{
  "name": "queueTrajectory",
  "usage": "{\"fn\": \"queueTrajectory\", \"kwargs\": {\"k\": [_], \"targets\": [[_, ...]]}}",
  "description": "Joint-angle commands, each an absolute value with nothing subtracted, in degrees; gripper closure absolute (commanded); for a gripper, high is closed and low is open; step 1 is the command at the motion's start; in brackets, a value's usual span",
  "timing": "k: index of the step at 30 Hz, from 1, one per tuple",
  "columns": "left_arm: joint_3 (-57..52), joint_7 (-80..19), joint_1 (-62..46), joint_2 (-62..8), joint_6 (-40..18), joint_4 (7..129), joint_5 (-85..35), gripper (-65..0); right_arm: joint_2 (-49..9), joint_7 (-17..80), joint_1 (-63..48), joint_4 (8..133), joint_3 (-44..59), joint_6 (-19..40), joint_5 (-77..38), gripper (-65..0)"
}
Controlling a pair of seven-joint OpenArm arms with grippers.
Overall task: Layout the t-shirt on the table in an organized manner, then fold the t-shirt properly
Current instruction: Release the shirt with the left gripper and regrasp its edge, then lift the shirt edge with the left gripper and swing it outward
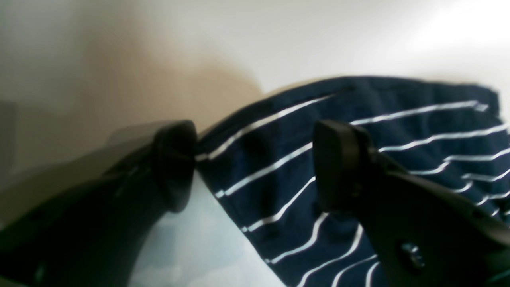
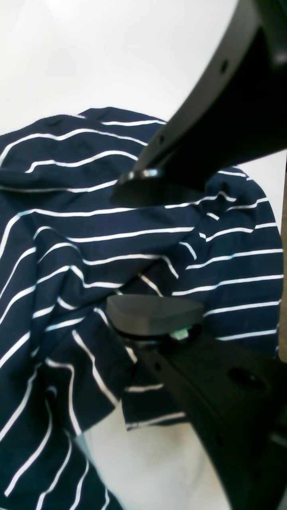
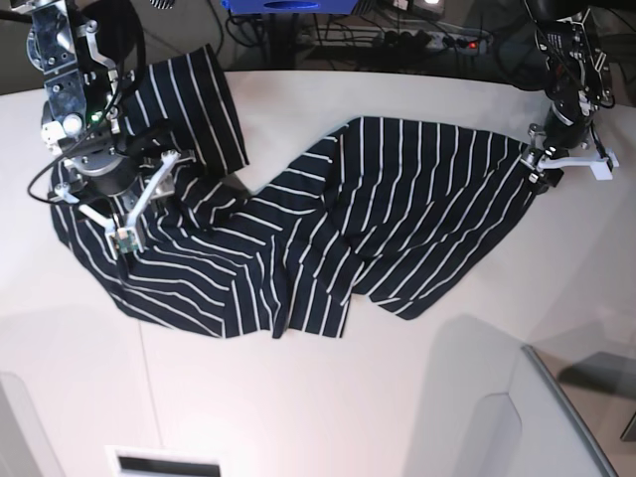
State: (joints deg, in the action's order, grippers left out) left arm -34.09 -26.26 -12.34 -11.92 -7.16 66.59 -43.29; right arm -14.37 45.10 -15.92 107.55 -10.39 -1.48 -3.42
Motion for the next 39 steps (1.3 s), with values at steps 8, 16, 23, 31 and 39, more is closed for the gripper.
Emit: {"fn": "queueTrajectory", "kwargs": {"k": [8, 16, 23, 31, 39], "targets": [[-33.89, -29.67, -12.53, -12.35, -6.64, 67.82, -43.12, 0.0, -14.81, 44.09, -15.52, 108.53, -10.15, -1.71, -3.12, -32.1], [-41.27, -48.48, -13.32, -9.98, -6.37, 90.59, -43.30, 0.0, -14.81, 44.18, -15.43, 108.44, -10.15, -1.71, -3.12, -32.1], [-53.32, -70.73, 0.31, -3.74, -0.40, 111.08, -43.30, 0.0, -14.73, 43.91, -12.53, 99.47, -10.15, -1.54, -3.12, -32.1], [-56.31, -75.12, 13.93, 0.75, 0.92, 112.04, -52.26, 0.0, -14.73, 40.13, -13.23, 98.33, -10.15, -1.54, -3.12, -32.1], [-58.24, -75.03, 25.54, 1.10, 1.01, 111.25, -52.09, 0.0, -14.81, 40.04, -13.05, 98.42, -9.80, -1.54, -3.12, -32.1]]}}
